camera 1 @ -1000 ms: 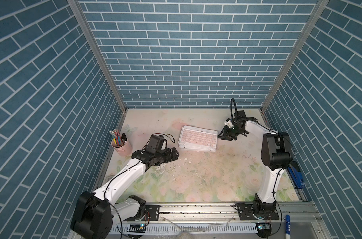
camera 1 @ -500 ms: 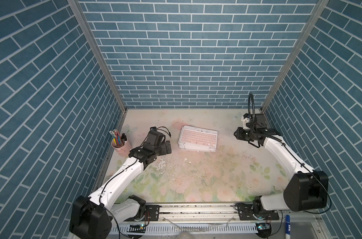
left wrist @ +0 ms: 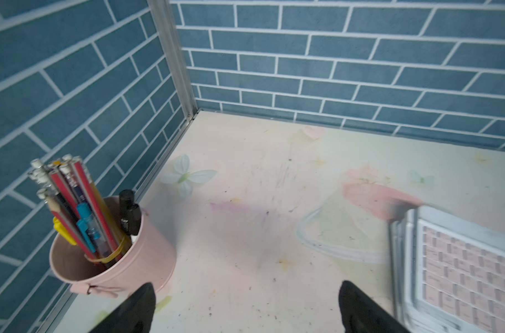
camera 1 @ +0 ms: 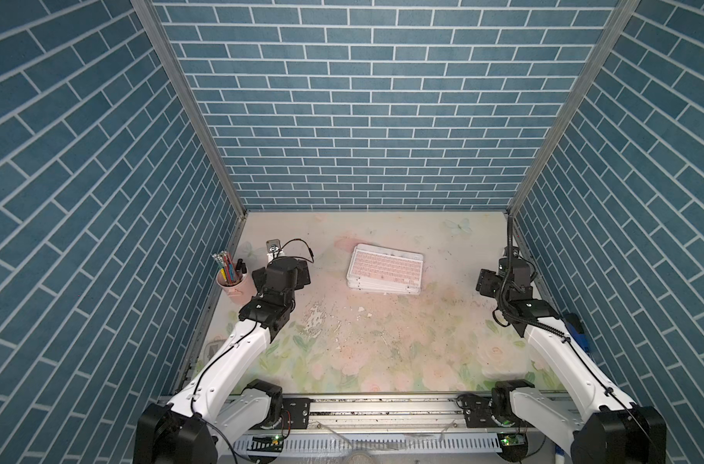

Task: Stack the numeric keypads
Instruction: Reset both arms

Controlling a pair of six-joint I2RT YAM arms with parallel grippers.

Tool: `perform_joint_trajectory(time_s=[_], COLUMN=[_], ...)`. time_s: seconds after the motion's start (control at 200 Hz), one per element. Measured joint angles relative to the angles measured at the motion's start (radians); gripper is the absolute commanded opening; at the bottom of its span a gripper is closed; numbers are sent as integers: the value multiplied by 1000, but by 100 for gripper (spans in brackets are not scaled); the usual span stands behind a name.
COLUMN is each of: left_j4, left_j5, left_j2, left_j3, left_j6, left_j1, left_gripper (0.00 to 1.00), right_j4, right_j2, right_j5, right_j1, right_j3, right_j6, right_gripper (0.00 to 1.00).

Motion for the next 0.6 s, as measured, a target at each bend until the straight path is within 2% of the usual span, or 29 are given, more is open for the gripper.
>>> perform_joint_trajectory(time_s=[0.15,0.295,0.435,0.6], left_j4=[158,325,465,633], left_j5=[-58,-88,-71,-16], left_j2=[10,66,136,240], left_j3=[-124,-188,-220,-258], left_j6=[80,161,209,253], left_j1=[35,62,108,126], left_gripper=[100,100,100,100], right_j4=[143,364,620,787], right_j2=[-7,6,72,213], right_j5=[109,249,309,315], right_j1=[-5,-9,-24,-34], right_j3=[-116,-270,-404,-400], right_j6=[-1,-33,-74,-99], right_gripper=[91,98,99,99])
